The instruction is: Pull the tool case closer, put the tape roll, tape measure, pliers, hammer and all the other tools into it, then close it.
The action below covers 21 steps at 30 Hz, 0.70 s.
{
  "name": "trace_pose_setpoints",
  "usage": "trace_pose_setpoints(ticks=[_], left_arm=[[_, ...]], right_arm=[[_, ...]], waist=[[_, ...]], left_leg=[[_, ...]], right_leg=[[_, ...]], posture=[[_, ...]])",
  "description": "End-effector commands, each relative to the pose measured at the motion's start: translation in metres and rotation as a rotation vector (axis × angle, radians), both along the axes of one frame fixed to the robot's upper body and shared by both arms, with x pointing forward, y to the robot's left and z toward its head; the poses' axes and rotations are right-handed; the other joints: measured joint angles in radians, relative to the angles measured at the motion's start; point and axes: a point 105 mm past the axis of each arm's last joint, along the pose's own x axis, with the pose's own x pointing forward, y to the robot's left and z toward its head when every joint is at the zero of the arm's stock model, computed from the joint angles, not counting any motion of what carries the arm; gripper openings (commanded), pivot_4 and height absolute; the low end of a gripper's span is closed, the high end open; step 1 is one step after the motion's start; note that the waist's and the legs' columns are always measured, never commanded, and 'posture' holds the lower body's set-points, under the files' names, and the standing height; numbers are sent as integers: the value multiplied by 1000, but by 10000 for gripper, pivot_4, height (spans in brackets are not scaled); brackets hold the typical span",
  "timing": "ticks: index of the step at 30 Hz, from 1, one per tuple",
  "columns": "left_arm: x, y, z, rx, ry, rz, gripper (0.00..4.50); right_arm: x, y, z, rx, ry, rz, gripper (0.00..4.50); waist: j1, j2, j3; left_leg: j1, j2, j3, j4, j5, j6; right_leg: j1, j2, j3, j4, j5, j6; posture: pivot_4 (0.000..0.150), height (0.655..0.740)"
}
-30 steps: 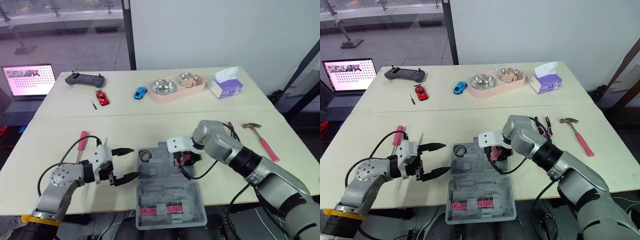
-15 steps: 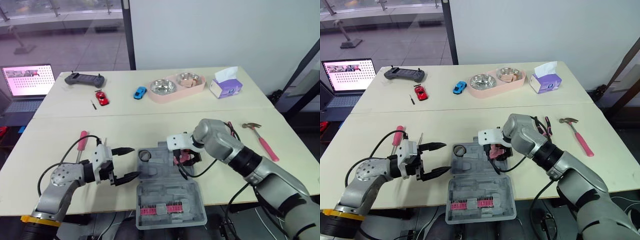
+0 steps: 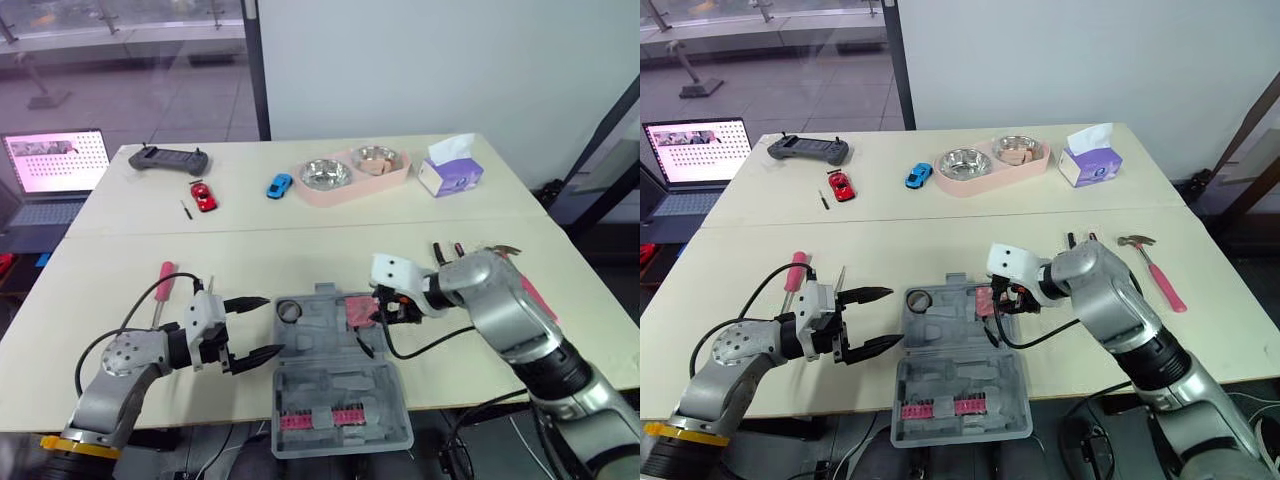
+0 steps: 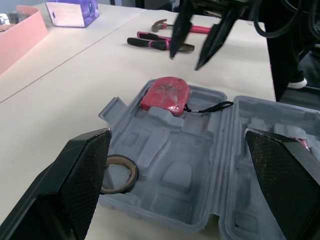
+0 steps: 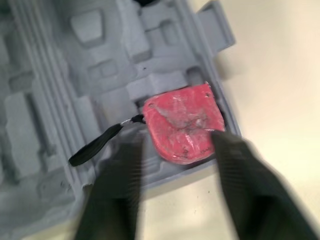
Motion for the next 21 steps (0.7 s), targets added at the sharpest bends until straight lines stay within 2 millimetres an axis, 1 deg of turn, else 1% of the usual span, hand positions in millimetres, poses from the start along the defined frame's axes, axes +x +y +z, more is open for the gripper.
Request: trace_pose_setpoints(ticks=[1,5,10,14,16,19,20,21], left_arm=[[3,0,12,-26,-41,15,45000],[4,0,13,-30,-41,27,45000],[5,-1,14,-32,-45,35,45000],[5,-1,14,-33,-47,39,45000],[5,-1,14,-33,-46,40,45000],[3,-2,14,-31,-44,40,45000],[3,-2,14,-31,-43,41,45000],[3,-1,15,-30,-44,41,45000]], right_arm=[[3,6,12,114,-111,-15,10683],[4,3,-3,151,-127,-45,10683],[14,1,-13,205,-160,-103,10683],[16,-4,-26,199,-158,-130,10683],[20,-11,-35,180,-153,-168,10683],[20,-23,-58,141,-65,-251,10683],[20,-28,-67,128,-22,-291,10683],[15,-33,-79,100,41,-319,10683]], waist=[[1,0,0],[5,0,0],[3,0,0],[3,0,0],[3,0,0],[3,0,0],[3,0,0],[3,-1,-1]], left_leg=[[0,0,0,0,0,0],[0,0,0,0,0,0],[0,0,0,0,0,0],[0,0,0,0,0,0],[0,0,0,0,0,0],[0,0,0,0,0,0],[0,0,0,0,0,0],[0,0,0,0,0,0]], right_leg=[[0,0,0,0,0,0],[0,0,0,0,0,0],[1,0,0,-1,0,0],[1,1,0,0,0,0],[1,1,0,-1,0,0],[1,1,0,-1,0,0],[1,1,0,-1,0,0],[1,1,0,-1,0,0]], posture=[[1500,7400],[1500,7400],[1500,7400],[1500,7400],[1500,7400],[1500,7400],[1500,7400],[1500,7400]])
